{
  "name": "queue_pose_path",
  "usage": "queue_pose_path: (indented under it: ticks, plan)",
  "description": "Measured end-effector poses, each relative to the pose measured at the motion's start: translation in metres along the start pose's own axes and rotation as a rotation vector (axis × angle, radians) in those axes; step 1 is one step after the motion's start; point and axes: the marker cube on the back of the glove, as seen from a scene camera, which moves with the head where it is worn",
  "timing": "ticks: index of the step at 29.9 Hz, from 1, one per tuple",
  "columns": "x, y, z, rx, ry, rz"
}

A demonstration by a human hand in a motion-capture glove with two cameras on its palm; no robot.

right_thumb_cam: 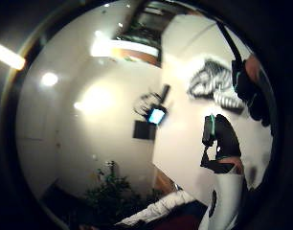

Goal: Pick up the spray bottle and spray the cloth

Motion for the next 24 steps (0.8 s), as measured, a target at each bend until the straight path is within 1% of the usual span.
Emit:
queue_pose_path:
  ticks: [3, 5, 8, 10, 14, 18, 21, 24]
  plan:
    - [0.016, -0.007, -0.019, 0.091, -0.095, -0.039]
    - [0.03, -0.011, -0.036, 0.185, -0.16, -0.041]
    - [0.075, -0.027, -0.072, 0.384, -0.21, 0.022]
    - [0.111, -0.045, -0.088, 0.449, -0.195, 0.084]
    - [0.156, -0.067, -0.099, 0.382, -0.228, 0.164]
    - [0.183, -0.07, -0.106, 0.318, -0.222, 0.202]
    - [0.195, -0.066, -0.112, 0.325, -0.198, 0.213]
    - [0.196, -0.065, -0.118, 0.364, -0.209, 0.192]
